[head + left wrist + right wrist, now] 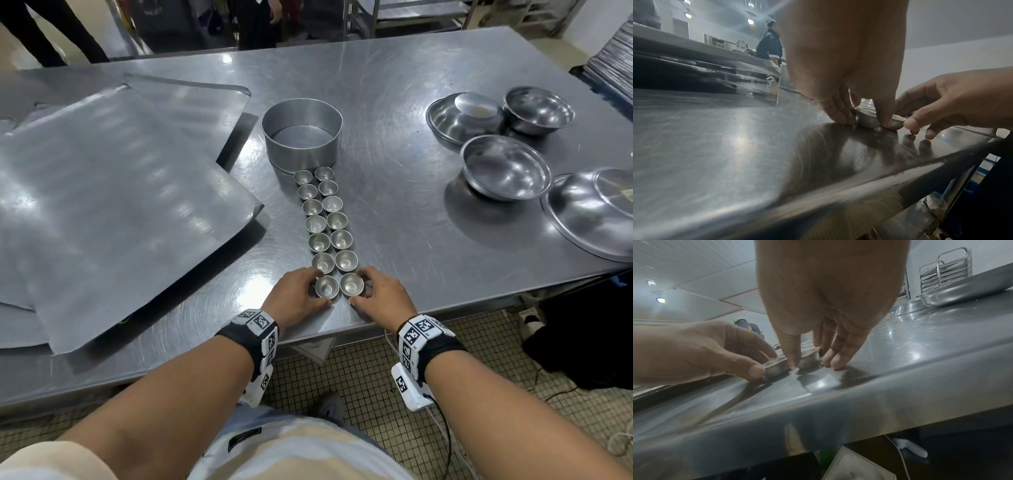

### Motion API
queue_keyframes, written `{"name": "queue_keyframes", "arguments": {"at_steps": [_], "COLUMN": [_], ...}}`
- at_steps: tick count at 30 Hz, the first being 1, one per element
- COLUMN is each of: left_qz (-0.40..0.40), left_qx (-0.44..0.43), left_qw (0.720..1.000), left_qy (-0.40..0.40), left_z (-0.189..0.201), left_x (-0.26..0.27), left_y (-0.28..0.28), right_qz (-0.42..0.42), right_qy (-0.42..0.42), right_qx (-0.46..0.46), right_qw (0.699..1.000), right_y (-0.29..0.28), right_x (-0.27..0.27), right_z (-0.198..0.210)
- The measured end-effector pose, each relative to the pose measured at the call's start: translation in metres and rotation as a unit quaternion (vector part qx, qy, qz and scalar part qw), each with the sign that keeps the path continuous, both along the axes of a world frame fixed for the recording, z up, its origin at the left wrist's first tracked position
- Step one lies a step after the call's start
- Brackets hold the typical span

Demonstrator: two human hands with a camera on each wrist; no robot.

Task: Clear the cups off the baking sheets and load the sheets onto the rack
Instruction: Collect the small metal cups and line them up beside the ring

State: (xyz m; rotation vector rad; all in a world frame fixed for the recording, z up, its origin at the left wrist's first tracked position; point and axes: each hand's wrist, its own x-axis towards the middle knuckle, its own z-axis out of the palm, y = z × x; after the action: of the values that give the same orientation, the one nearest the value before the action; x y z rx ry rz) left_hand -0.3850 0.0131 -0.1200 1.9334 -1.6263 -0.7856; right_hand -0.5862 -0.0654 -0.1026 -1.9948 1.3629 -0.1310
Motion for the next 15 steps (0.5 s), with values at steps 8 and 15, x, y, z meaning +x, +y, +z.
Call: {"name": "queue_keyframes", "arguments": {"at_steps": [8, 15], "left_qz": [0.004, 0.031], "left_qx": [0.008, 0.003], "left_qw": [1.000, 0.999], "left_qy": [0.009, -0.036], "left_z": [0.002, 0.012], "left_x": [0.005, 0.018], "left_y": [0.001, -0.001], "right_qz": [0.003, -0.012], "right_qy": [0.002, 0.002], "right_qx": [-0.003, -0.082], "right_qw": [1.000, 0.997], "right_y": [-0.002, -0.018], "right_x": [0.000, 0.013], "right_z": [0.005, 0.021]}}
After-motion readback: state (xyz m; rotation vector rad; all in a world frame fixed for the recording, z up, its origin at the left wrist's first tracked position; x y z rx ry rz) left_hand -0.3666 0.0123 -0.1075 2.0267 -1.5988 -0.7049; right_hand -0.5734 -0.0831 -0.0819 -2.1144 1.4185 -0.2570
